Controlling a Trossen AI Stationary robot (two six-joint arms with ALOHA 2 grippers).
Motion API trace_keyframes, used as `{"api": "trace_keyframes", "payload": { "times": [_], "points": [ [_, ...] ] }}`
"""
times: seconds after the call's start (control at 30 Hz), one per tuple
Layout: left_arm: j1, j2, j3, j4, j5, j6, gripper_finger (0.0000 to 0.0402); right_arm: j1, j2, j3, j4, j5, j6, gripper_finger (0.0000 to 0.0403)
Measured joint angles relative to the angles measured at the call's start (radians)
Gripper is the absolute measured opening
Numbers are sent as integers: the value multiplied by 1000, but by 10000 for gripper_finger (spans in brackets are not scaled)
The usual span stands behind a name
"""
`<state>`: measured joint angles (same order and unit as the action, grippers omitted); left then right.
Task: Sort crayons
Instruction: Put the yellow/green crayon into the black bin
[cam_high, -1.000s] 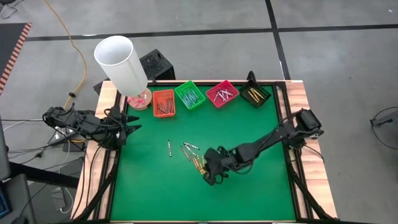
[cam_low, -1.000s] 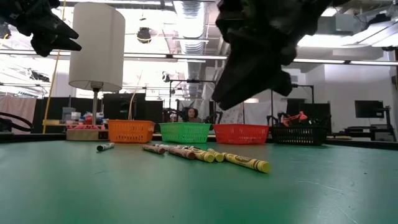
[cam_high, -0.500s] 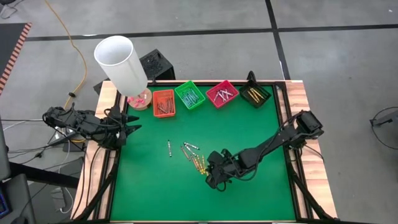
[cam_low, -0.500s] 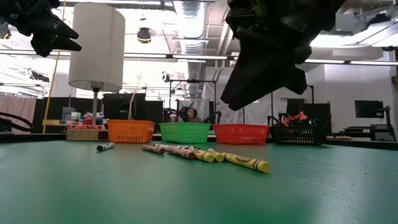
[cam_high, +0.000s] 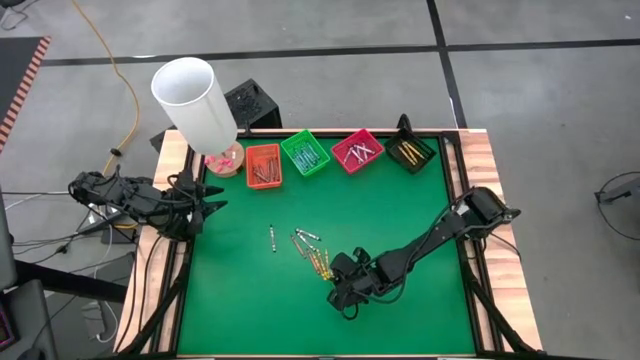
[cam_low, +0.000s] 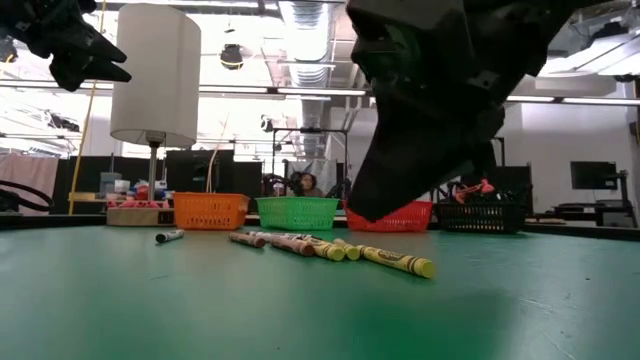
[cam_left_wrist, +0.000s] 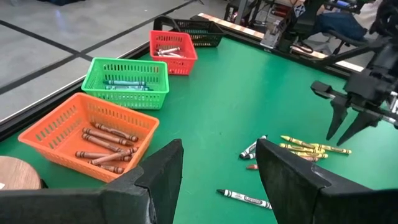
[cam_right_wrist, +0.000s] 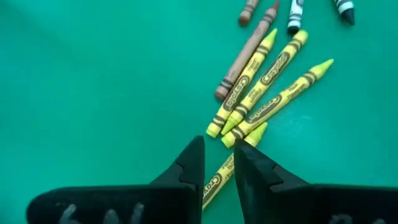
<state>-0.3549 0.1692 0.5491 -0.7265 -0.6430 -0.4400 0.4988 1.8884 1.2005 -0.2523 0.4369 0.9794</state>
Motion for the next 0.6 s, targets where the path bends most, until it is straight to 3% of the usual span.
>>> {"api": "trace_keyframes", "payload": {
  "times": [0.33, 0.6],
  "points": [
    [0, 0, 0, 0, 0, -1, 192, 6, 50, 64, -129, 6, 28, 82],
    [0, 0, 0, 0, 0, -1, 192, 9, 50, 64, -135, 11, 54, 82]
  ]
}}
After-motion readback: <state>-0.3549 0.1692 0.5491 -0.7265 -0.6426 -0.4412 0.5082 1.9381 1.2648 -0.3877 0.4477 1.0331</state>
